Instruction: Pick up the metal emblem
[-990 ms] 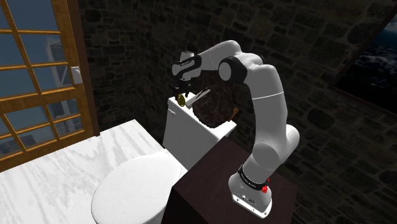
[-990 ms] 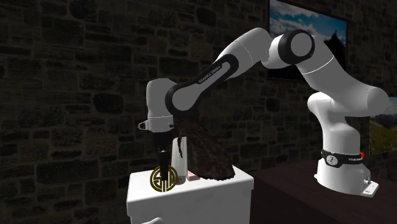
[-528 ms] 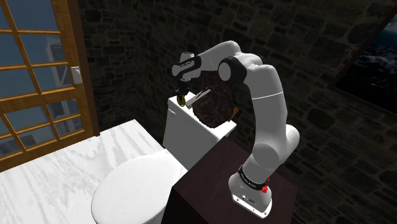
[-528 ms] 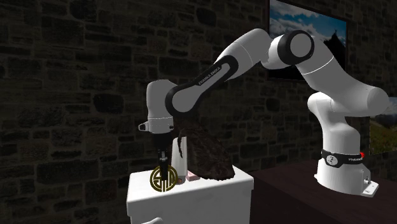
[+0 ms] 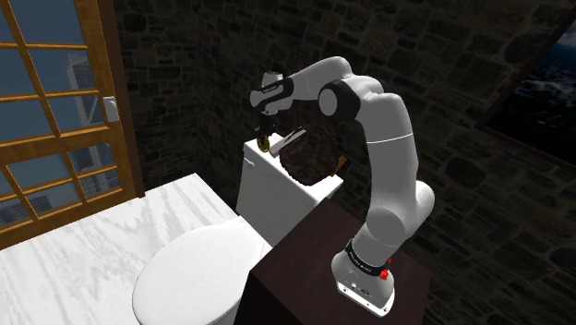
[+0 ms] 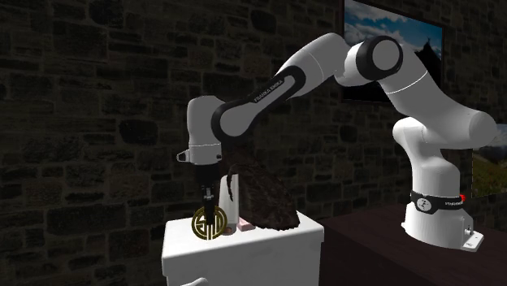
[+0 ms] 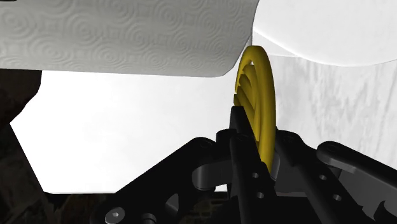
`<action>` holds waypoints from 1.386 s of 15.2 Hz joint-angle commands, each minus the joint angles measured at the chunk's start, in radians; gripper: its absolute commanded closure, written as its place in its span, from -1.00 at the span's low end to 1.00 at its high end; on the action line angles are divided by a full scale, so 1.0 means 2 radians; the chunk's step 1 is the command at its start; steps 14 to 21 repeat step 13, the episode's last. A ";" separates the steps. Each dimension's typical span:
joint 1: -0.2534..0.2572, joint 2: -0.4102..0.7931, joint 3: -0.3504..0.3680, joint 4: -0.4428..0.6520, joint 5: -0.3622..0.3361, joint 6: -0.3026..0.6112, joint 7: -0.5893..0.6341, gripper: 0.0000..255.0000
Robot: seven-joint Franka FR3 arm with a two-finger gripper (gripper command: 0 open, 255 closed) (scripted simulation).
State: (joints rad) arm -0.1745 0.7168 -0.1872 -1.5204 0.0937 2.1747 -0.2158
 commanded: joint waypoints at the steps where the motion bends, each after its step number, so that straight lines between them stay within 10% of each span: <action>1: 0.001 -0.008 -0.001 0.002 -0.001 -0.010 0.001 1.00; 21: 0.003 -0.043 -0.005 0.015 -0.007 -0.058 0.002 1.00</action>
